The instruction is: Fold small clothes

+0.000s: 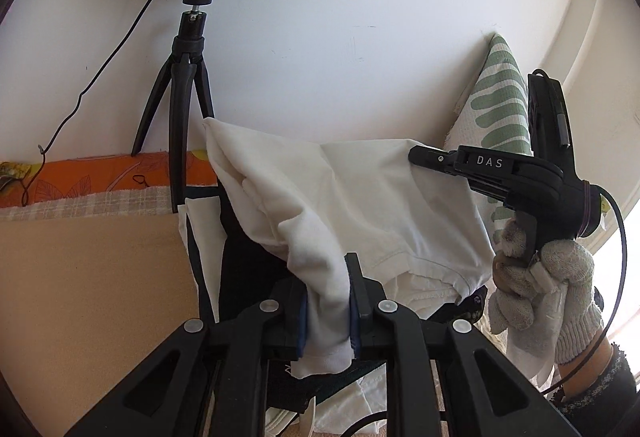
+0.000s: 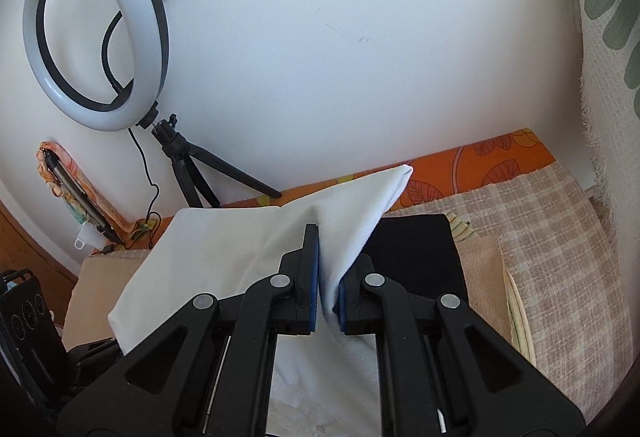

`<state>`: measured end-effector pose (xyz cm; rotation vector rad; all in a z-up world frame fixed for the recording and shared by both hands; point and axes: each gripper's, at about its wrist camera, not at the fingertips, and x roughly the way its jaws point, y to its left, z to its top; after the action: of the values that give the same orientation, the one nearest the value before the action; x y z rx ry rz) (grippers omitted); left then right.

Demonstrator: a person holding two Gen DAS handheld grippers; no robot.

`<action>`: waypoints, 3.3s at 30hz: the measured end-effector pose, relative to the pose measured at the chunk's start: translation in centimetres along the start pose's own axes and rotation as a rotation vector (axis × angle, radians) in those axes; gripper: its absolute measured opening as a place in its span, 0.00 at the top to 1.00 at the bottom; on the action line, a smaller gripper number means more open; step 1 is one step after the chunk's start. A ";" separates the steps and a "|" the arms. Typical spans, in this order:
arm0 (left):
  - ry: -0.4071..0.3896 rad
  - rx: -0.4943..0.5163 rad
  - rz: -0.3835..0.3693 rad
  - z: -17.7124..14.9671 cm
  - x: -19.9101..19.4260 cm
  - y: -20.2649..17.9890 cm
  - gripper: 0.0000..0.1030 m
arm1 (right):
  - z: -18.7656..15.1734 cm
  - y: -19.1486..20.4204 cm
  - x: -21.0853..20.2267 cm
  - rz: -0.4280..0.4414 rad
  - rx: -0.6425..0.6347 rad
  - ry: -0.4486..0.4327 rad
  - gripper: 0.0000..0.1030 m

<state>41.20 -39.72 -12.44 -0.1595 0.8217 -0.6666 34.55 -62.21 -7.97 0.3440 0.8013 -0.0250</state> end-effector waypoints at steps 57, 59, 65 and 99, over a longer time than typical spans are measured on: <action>0.004 0.102 0.124 -7.0 -16.3 1.6 0.41 | -10.0 5.7 -15.7 -0.247 0.031 0.003 0.64; -0.006 0.126 0.121 -7.5 -17.4 1.1 0.39 | -10.5 7.0 -16.4 -0.253 0.017 -0.011 0.62; -0.042 0.188 0.101 -9.1 -20.7 -0.5 0.27 | -11.9 11.0 -17.9 -0.273 -0.035 -0.050 0.55; -0.135 0.387 0.203 -16.2 -27.1 -3.3 0.00 | -20.5 19.9 -18.1 -0.299 -0.056 -0.229 0.00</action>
<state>14.55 -23.98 -5.22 0.2250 0.5576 -0.6035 10.54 -38.95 -2.52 0.1617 0.6192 -0.3159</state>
